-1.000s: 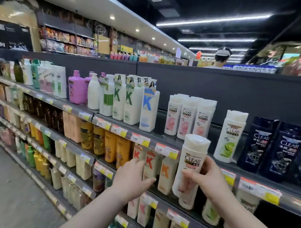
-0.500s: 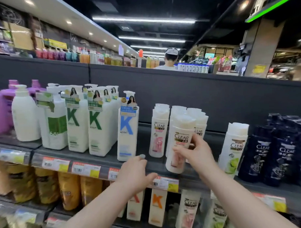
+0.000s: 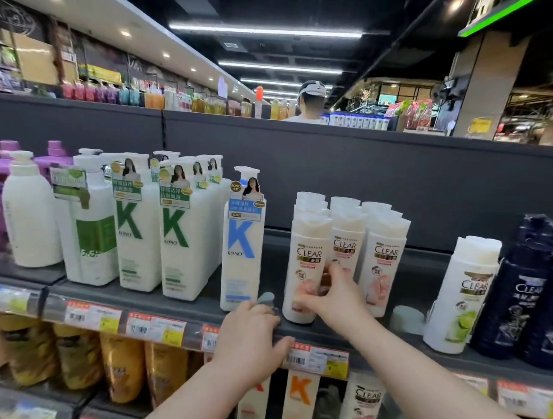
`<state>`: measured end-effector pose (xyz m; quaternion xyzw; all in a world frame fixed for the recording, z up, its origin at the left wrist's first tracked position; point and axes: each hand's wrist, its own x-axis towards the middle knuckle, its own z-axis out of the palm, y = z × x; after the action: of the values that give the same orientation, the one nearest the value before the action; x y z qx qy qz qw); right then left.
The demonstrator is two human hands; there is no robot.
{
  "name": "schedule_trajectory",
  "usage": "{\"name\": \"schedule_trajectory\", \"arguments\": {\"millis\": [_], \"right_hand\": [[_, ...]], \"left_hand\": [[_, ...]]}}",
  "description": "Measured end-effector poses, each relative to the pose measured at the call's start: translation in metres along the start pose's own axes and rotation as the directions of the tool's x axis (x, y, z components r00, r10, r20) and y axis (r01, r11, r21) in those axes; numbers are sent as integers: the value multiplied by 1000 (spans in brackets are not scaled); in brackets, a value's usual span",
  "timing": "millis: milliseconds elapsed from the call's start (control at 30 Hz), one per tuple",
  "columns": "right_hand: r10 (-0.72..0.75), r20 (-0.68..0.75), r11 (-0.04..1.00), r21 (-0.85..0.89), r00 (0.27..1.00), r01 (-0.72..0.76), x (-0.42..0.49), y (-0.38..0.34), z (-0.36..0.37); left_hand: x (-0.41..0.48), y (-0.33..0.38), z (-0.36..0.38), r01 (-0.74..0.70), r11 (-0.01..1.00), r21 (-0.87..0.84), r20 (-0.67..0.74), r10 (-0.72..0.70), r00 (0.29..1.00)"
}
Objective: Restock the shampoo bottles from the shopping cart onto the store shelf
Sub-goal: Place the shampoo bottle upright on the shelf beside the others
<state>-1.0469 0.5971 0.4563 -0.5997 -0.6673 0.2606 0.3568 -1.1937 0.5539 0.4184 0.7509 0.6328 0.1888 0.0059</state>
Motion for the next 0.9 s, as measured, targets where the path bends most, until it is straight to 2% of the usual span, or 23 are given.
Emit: {"name": "schedule_trajectory", "arguments": {"millis": [467, 733, 900], "right_hand": [[40, -3, 995, -88, 999, -41, 2, 6, 5], [64, 20, 996, -60, 998, -63, -9, 1, 1], [56, -74, 991, -121, 996, -65, -49, 6, -19]], "left_hand": [[5, 0, -3, 1, 1000, -17, 26, -1, 1000], [4, -1, -6, -1, 1000, 21, 73, -1, 997], [-3, -6, -7, -34, 999, 8, 55, 33, 998]]}}
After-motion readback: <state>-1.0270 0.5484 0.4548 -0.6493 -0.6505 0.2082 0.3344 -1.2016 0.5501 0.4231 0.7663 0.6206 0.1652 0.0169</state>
